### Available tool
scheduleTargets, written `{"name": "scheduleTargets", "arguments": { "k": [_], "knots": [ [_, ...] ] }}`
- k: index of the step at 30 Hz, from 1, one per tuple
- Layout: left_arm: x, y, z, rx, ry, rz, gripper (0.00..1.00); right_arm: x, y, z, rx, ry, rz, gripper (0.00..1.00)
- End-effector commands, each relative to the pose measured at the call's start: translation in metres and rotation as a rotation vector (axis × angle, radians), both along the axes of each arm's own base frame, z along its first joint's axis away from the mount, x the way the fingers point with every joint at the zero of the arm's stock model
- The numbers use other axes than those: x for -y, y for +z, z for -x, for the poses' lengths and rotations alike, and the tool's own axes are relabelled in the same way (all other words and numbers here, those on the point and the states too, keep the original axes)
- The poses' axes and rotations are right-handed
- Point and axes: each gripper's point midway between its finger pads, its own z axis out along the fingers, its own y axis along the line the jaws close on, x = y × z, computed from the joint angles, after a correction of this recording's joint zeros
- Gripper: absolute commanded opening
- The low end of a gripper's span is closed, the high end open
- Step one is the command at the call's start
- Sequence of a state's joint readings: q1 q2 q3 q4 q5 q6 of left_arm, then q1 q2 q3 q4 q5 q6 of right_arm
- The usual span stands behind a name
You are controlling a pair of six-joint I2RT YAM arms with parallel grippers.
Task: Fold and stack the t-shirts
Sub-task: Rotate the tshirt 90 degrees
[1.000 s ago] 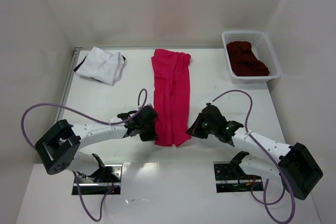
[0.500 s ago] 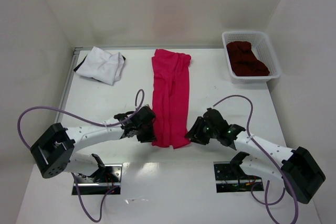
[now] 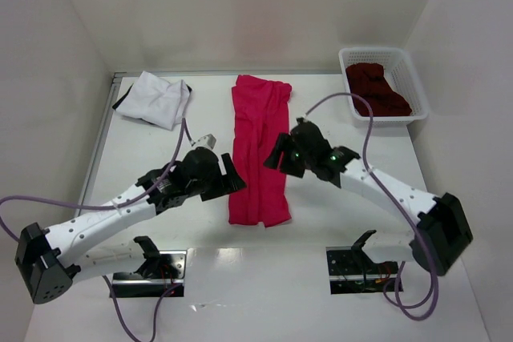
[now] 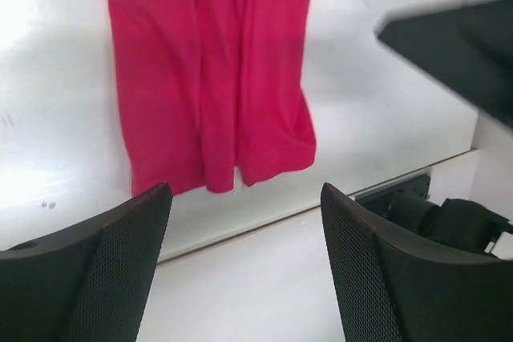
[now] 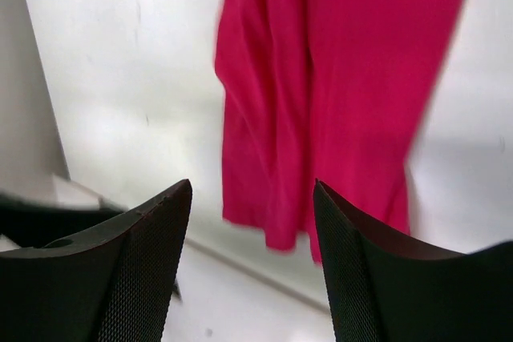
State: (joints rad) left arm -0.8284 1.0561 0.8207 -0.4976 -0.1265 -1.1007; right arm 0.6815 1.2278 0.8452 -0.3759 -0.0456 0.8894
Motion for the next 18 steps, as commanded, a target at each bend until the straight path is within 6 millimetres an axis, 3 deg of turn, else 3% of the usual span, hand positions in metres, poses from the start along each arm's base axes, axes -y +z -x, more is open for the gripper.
{"name": "scheduleTargets", "arguments": {
  "k": [1, 2, 3, 4, 5, 6, 7, 11, 15, 16, 17, 18],
  "knots": [
    [0.004, 0.023, -0.015, 0.102, -0.023, 0.032, 0.82, -0.004, 0.021, -0.048, 0.135, 0.0, 0.161, 0.68],
    [0.008, 0.022, -0.016, 0.102, -0.029, 0.041, 0.81, -0.004, 0.008, -0.061, 0.114, -0.004, 0.212, 0.68],
    [0.012, 0.028, -0.02, 0.123, -0.029, 0.062, 0.81, -0.006, 0.008, -0.069, 0.122, -0.001, 0.239, 0.68],
    [0.014, 0.023, -0.02, 0.113, -0.038, 0.064, 0.79, -0.01, 0.025, -0.087, 0.172, -0.009, 0.243, 0.69],
    [0.016, 0.026, -0.021, 0.123, -0.038, 0.074, 0.79, -0.005, 0.027, -0.102, 0.192, -0.039, 0.273, 0.69],
    [0.021, 0.028, -0.023, 0.137, -0.048, 0.101, 0.79, -0.008, 0.016, -0.113, 0.185, -0.038, 0.311, 0.69],
    [0.024, 0.025, -0.023, 0.132, -0.055, 0.104, 0.79, -0.008, 0.032, -0.131, 0.229, -0.049, 0.325, 0.69],
    [0.036, 0.022, -0.025, 0.115, -0.109, 0.122, 0.82, -0.012, 0.035, -0.185, 0.275, -0.075, 0.419, 0.71],
    [0.025, 0.01, -0.023, 0.059, -0.088, 0.058, 0.88, -0.024, 0.029, -0.228, 0.312, -0.069, 0.513, 0.8],
    [0.022, 0.012, -0.026, 0.066, -0.074, 0.063, 0.88, -0.03, 0.043, -0.24, 0.346, -0.079, 0.507, 0.82],
    [0.015, 0.017, -0.028, 0.071, -0.044, 0.079, 0.9, -0.035, 0.023, -0.247, 0.322, -0.061, 0.534, 0.82],
    [0.012, 0.02, -0.025, 0.064, -0.05, 0.102, 0.9, -0.037, 0.021, -0.255, 0.334, -0.055, 0.551, 0.83]
  ]
}}
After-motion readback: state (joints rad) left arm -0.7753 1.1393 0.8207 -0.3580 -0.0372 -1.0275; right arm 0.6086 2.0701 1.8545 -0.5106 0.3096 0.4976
